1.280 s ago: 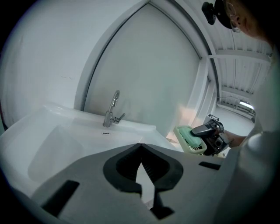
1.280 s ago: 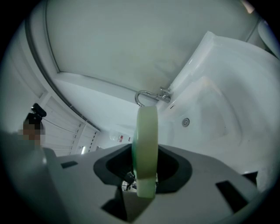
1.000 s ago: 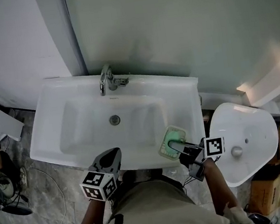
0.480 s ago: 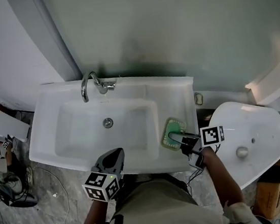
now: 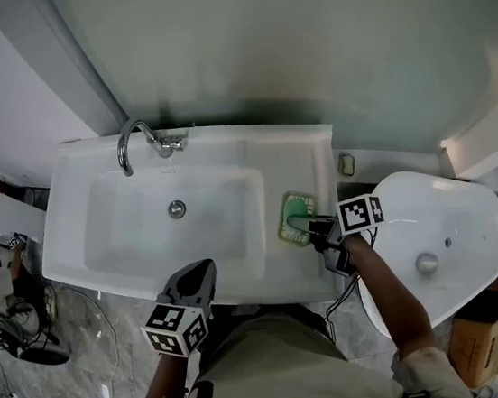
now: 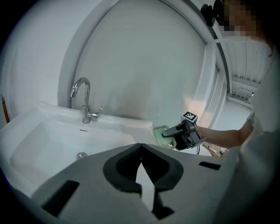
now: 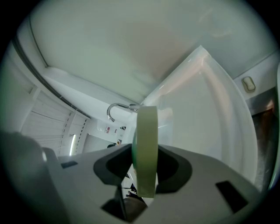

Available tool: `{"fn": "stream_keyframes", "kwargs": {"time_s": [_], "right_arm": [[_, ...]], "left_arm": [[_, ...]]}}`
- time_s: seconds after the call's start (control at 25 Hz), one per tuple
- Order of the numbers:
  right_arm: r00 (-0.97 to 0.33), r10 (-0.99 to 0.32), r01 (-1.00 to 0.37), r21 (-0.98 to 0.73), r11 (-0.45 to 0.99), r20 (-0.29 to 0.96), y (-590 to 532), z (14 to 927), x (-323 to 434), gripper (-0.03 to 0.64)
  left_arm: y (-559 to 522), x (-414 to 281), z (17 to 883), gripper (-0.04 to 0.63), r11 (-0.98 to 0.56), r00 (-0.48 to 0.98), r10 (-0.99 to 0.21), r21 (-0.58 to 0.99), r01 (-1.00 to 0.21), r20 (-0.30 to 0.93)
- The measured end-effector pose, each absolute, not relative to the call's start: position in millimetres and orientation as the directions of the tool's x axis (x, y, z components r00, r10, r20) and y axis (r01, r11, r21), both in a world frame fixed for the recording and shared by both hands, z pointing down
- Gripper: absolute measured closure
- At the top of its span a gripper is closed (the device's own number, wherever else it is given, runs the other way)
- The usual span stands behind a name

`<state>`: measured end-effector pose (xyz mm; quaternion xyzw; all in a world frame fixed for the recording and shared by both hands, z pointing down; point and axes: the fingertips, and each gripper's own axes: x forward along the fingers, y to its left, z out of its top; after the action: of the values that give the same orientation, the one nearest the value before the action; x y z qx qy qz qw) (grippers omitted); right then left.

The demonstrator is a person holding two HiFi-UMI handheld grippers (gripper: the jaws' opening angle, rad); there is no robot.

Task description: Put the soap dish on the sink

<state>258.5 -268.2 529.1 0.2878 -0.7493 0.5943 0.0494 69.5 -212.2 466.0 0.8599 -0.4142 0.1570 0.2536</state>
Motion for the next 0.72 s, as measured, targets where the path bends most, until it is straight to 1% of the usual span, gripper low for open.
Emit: {"fn": "stream_keyframes", "kwargs": {"time_s": [0.16,0.4,0.56,0.72], "right_arm": [[-0.828,-0.345,-0.502,-0.859,0.100,0.443,-285,547,265,0.468],[-0.801,-0.320,-0.553,-0.830,0.069,0.507,-318,573,274,0.469],[-0.793,-0.323,-0.558,-0.829,0.045,0.516,-333,583,278,0.469],[-0.796,-0.291,-0.565,-0.824,0.044,0.531,-339,591,274,0.469]], "left_arm": [[-210,75,467,0.577,-0.527,0.610,-0.621,0.314,-0.789,0.492],[-211,73,470,0.577,-0.516,0.604,-0.620,0.319,-0.795,0.501],[-213,64,473,0.577,-0.501,0.591,-0.633,0.317,-0.805,0.500],[-218,58,475,0.577,-0.490,0.587,-0.631,0.326,-0.809,0.507]]}}
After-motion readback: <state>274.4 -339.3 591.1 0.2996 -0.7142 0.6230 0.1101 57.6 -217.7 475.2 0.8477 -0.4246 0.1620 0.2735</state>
